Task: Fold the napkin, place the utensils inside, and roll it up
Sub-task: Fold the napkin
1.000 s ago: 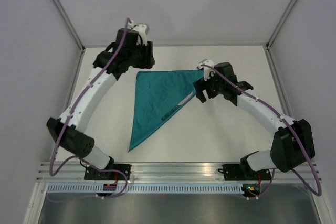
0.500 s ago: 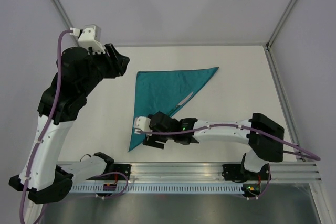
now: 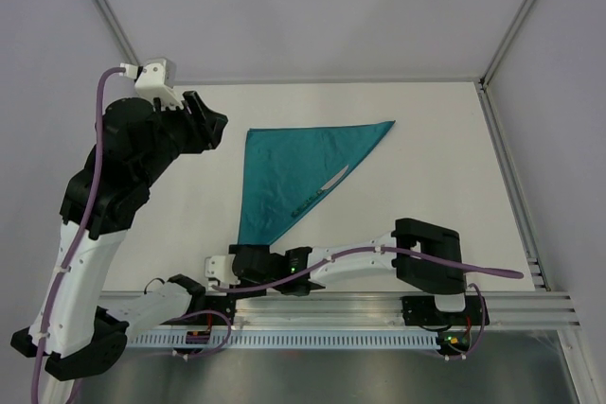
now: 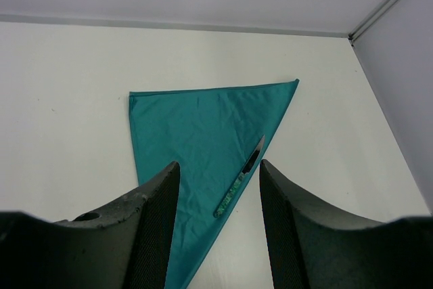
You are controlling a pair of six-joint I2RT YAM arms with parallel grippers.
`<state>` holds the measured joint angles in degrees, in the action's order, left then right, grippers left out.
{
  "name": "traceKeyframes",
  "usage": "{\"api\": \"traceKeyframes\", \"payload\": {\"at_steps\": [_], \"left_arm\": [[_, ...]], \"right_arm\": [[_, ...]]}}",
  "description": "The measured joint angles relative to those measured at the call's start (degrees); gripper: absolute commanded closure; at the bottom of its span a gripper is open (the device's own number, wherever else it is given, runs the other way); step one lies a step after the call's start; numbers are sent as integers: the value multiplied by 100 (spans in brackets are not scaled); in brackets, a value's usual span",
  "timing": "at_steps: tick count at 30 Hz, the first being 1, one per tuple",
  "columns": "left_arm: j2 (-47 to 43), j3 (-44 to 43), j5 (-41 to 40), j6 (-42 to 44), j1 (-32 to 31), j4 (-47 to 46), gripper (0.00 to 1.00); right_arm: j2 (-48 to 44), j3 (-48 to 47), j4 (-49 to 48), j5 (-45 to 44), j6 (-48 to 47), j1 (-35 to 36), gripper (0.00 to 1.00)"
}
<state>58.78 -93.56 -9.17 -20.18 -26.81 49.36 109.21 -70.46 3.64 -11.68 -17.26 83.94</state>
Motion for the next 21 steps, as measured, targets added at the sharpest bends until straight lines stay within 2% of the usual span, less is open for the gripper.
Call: {"api": "traceKeyframes", "payload": {"at_steps": [8,21], "left_arm": [[-79,0,2,0,0,7,44],[-87,11,4,4,0,9,45]], "right_arm": [[444,-42,-396,-243,-136,35,29],[811,-81,-918,-457,-293,35,45]]}}
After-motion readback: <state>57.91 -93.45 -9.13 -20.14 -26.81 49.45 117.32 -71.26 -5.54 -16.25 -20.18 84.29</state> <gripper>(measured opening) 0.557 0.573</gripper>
